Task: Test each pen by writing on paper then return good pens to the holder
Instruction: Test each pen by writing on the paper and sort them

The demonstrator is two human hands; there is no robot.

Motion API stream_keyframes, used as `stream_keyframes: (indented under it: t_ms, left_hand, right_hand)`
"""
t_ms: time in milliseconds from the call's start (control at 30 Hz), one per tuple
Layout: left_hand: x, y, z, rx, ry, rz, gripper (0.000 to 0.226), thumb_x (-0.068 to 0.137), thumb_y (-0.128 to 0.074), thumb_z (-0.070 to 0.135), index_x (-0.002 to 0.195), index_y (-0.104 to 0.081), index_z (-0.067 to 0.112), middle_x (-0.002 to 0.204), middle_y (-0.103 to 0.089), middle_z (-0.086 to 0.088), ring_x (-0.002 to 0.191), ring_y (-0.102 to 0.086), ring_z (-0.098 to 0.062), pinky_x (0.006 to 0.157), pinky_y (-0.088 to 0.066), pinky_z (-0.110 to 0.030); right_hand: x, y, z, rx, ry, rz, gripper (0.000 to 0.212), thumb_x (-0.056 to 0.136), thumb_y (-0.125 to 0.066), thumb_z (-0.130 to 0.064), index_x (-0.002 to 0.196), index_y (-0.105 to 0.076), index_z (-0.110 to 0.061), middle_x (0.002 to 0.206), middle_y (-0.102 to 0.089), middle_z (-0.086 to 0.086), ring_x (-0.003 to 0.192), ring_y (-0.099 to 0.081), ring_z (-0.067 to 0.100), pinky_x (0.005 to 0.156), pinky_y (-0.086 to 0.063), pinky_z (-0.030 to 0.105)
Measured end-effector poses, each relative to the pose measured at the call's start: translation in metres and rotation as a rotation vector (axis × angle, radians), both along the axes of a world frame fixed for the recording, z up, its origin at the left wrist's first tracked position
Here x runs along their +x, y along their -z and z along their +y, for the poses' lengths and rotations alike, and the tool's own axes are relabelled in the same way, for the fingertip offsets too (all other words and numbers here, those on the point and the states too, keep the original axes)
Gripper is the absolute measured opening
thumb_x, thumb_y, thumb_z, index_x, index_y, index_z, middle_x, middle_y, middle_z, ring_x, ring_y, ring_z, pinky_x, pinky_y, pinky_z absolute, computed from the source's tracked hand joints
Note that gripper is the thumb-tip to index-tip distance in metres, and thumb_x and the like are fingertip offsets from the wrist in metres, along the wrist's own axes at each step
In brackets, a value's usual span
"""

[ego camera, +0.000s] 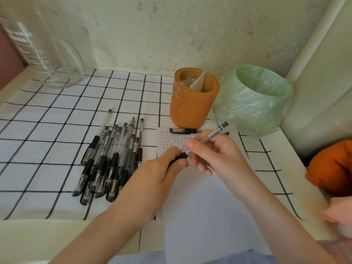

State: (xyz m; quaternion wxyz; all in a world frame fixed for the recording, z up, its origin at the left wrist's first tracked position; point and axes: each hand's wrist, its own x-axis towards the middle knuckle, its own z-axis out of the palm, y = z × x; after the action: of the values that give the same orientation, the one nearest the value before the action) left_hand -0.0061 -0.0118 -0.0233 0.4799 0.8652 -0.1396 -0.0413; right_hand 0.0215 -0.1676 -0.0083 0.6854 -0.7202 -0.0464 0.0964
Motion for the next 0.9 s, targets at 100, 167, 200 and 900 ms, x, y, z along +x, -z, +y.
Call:
stream_keyframes:
  t_ms: [100, 167, 200, 900]
  left_hand:
    - [0.001, -0.002, -0.001, -0.054, -0.024, 0.002, 0.018, 0.089, -0.041, 0.043, 0.082, -0.055, 0.034, 0.054, -0.047, 0.008, 0.049, -0.04, -0.008, 0.049, -0.033, -0.018]
    - [0.0, -0.005, -0.003, -0.101, -0.027, 0.018, 0.017, 0.088, -0.044, 0.043, 0.08, -0.058, 0.037, 0.053, -0.046, 0.01, 0.049, -0.039, -0.006, 0.049, -0.032, -0.015]
    - [0.0, -0.006, -0.003, -0.131, -0.03, 0.031, 0.017, 0.087, -0.046, 0.044, 0.081, -0.061, 0.038, 0.053, -0.047, 0.011, 0.049, -0.038, -0.006, 0.049, -0.031, -0.015]
    - [-0.002, 0.01, 0.0, 0.593, 0.232, -0.037, 0.065, 0.077, -0.045, 0.069, 0.136, -0.021, 0.055, 0.06, -0.041, 0.007, 0.061, -0.044, -0.008, 0.057, -0.032, -0.016]
  right_hand:
    - [-0.001, -0.001, -0.001, 0.029, 0.007, 0.016, 0.018, 0.088, -0.061, -0.017, 0.071, -0.059, -0.013, 0.054, -0.058, 0.003, 0.045, -0.046, 0.014, 0.04, -0.032, 0.019]
    - [-0.001, -0.003, -0.002, 0.051, 0.022, 0.026, 0.017, 0.088, -0.061, -0.017, 0.072, -0.059, -0.013, 0.053, -0.058, 0.002, 0.045, -0.046, 0.014, 0.04, -0.032, 0.018]
    - [-0.001, -0.004, -0.003, 0.067, 0.031, 0.027, 0.017, 0.088, -0.061, -0.016, 0.071, -0.059, -0.013, 0.053, -0.057, 0.003, 0.044, -0.045, 0.013, 0.04, -0.031, 0.018]
    - [0.027, 0.024, -0.041, -0.118, 0.393, -0.013, 0.037, 0.087, -0.065, -0.032, 0.077, -0.065, 0.005, 0.049, -0.057, 0.006, 0.046, -0.054, 0.017, 0.041, -0.033, 0.02]
